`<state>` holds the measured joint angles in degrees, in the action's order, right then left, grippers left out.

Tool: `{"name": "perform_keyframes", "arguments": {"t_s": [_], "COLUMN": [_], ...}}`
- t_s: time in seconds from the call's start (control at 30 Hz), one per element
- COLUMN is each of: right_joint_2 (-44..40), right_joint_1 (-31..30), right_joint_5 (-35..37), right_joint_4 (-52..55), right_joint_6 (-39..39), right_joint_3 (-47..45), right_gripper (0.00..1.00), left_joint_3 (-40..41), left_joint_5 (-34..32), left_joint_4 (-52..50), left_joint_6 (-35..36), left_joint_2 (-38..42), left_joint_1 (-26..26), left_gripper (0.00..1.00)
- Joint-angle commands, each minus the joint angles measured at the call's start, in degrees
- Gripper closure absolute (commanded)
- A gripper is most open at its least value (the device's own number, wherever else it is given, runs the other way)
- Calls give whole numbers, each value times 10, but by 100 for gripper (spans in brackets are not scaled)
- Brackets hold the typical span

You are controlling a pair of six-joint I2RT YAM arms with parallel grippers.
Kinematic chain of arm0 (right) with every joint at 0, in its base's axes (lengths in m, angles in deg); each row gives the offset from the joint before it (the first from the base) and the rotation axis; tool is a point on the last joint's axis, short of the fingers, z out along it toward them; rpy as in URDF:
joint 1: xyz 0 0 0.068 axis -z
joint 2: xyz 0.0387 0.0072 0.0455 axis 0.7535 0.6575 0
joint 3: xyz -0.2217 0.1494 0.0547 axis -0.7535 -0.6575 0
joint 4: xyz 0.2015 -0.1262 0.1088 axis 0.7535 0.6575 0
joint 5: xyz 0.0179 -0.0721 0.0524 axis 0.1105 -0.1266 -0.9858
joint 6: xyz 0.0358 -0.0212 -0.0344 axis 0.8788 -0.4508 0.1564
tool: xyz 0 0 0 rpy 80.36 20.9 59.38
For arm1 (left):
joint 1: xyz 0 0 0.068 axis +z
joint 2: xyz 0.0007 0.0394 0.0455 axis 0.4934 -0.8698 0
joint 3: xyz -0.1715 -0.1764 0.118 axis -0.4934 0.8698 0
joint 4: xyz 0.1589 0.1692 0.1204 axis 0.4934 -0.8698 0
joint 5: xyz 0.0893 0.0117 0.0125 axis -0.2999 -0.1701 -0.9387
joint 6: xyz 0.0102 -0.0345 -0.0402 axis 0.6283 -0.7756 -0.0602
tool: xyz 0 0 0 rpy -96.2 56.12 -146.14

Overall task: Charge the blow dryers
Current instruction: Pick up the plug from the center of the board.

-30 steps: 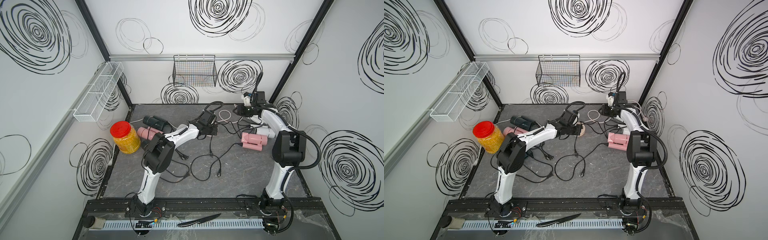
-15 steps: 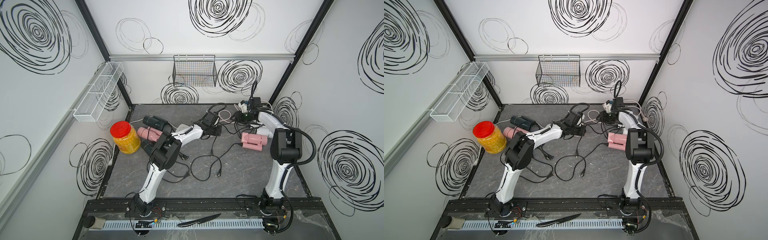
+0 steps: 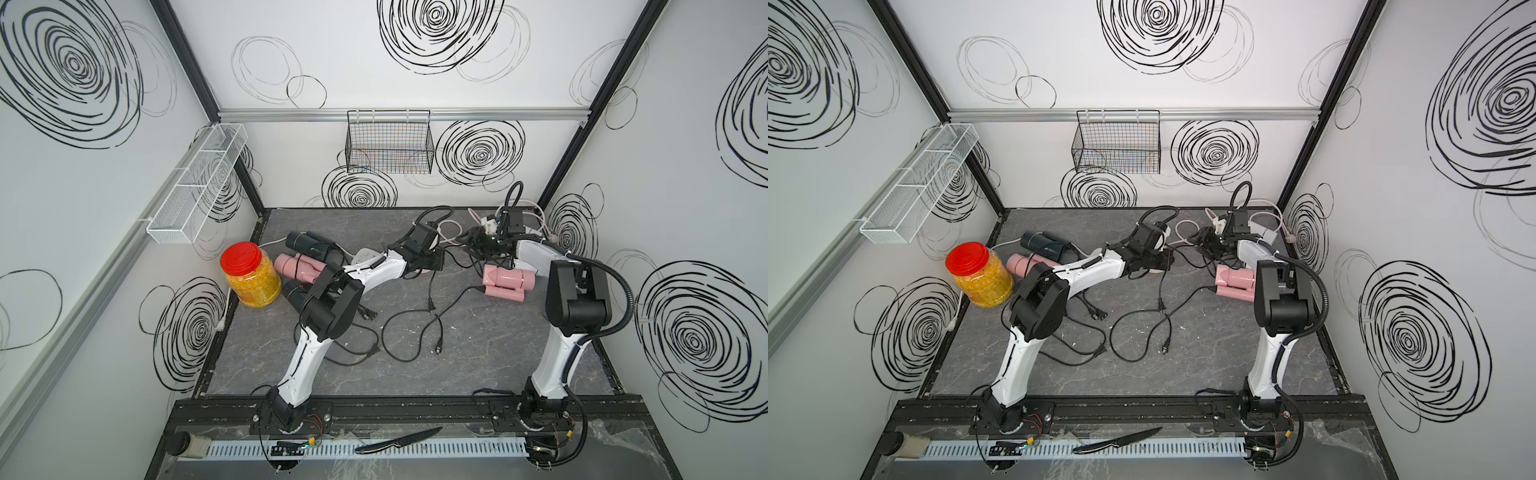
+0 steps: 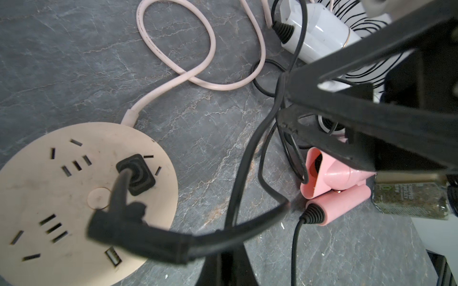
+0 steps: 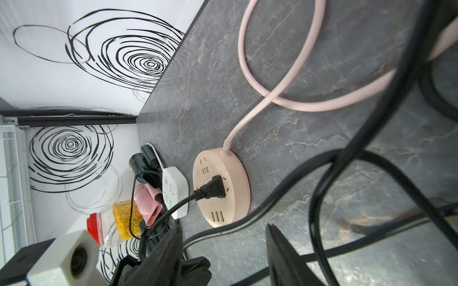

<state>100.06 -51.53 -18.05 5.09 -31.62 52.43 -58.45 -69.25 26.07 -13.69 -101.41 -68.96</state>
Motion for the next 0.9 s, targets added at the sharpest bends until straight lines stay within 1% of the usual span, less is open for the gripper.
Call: {"name": "perform_keyframes", "arguments": {"t_s": [0.0, 0.07, 0.17, 0.27, 0.43, 0.57, 0.63, 0.67, 0.7, 0.77, 0.8, 0.87], "right_joint_2": [-8, 3, 17, 38, 44, 47, 51, 51, 51, 48, 48, 50], "right_joint_1": [4, 3, 2, 0, -4, -1, 2, 5, 8, 14, 17, 20], "right_joint_5": [-29, -39, -37, -54, -42, -35, -30, -26, -22, -7, 9, 52], "right_joint_4": [-78, -98, -138, -184, -197, -214, -219, -223, -224, -214, -195, -135], "right_joint_6": [70, 89, 124, 164, 181, 194, 201, 204, 203, 193, 179, 142], "right_joint_3": [-7, -5, -8, -8, -11, -11, -2, 4, 12, 34, 53, 100], "right_gripper": [43, 44, 50, 56, 61, 80, 87, 90, 92, 94, 95, 95], "left_joint_3": [5, 8, 20, 28, 34, 39, 52, 64, 79, 107, 119, 140], "left_joint_5": [10, 10, 22, 22, 20, 26, 26, 28, 30, 31, 28, 26], "left_joint_4": [36, 38, 52, 56, 60, 61, 64, 69, 76, 81, 77, 67], "left_joint_6": [2, 3, 3, 5, 9, 12, 13, 10, 7, 8, 11, 15], "left_joint_2": [9, 11, 17, 23, 28, 33, 43, 55, 68, 99, 114, 145], "left_joint_1": [-5, -6, -8, -9, -9, -9, -9, -7, -5, 0, 3, 12], "left_gripper": [92, 92, 92, 91, 90, 87, 85, 83, 79, 64, 58, 51]}}
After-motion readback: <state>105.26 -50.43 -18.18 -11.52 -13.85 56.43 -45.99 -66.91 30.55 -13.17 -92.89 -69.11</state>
